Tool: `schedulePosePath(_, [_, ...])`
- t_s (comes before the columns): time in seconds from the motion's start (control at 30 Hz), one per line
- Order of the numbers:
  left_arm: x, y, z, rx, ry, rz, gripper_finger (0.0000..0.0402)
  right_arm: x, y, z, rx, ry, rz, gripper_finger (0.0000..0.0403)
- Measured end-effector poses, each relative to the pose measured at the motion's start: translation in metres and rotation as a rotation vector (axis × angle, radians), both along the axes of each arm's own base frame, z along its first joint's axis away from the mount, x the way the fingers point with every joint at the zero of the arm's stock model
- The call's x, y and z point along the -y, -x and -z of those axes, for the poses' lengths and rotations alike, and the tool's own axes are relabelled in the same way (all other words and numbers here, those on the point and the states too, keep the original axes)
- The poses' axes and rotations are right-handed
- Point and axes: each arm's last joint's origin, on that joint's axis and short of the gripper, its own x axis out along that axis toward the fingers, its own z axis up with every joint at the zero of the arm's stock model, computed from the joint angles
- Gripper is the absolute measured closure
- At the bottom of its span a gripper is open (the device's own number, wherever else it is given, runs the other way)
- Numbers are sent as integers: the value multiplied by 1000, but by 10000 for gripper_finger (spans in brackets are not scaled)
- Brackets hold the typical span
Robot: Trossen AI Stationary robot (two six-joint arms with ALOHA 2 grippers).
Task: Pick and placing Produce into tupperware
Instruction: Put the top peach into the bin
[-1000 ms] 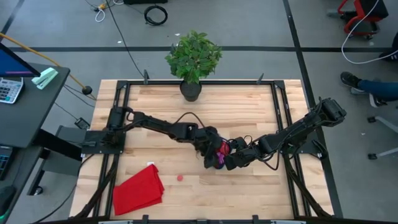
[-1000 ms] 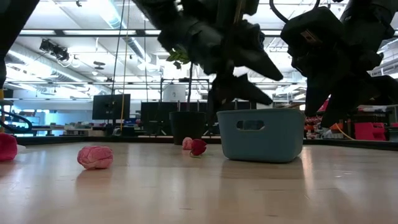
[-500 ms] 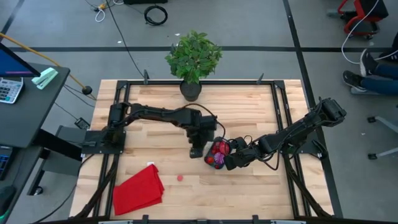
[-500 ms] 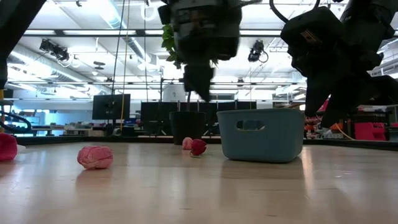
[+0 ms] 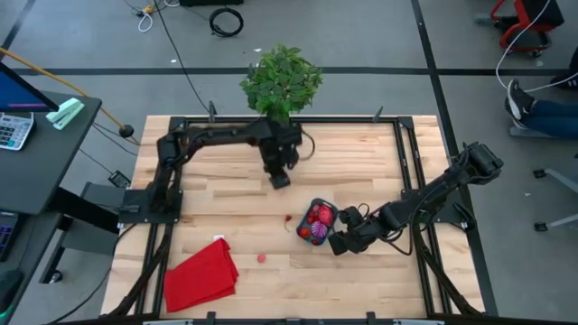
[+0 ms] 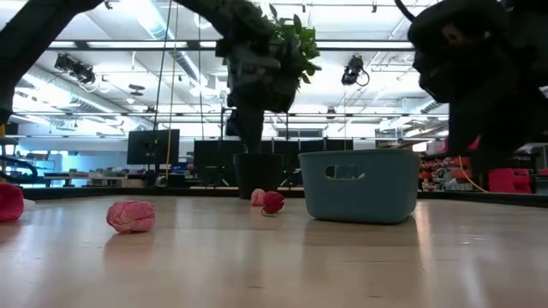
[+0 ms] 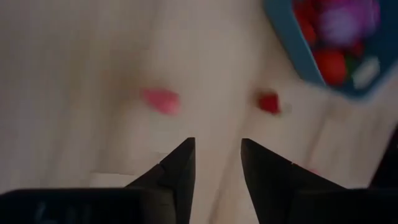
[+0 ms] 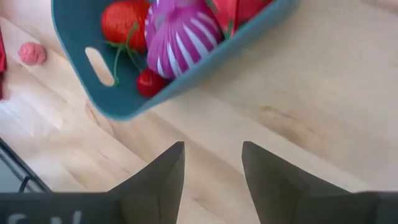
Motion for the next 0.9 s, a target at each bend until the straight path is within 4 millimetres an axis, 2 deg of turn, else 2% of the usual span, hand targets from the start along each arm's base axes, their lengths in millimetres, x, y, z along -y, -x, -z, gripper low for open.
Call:
schedulePosePath(0.1, [-18, 0, -1, 29, -2, -106, 274, -4, 2, 0, -1, -12, 9, 233])
schedulePosePath(0.2, [-19, -2, -1, 43, 3, -146, 278, -7, 4, 0, 10, -1, 25, 233])
schedulePosePath(0.3, [-9, -5, -1, 40, 6, -123, 276, -6, 4, 0, 27, 22, 53, 233])
schedulePosePath(0.43, [16, -12, -1, 49, -4, -44, 267, -5, 3, -1, 48, 55, 77, 233])
schedulePosePath(0.6, [41, -17, 1, 25, -233, 78, 256, -4, 3, -1, 57, 71, 87, 233])
schedulePosePath(0.67, [44, -18, 1, 12, -288, 72, 254, -4, 3, -1, 57, 71, 87, 233])
schedulePosePath(0.9, [52, -22, 5, 8, -291, 15, 259, -4, 3, -1, 57, 72, 86, 233])
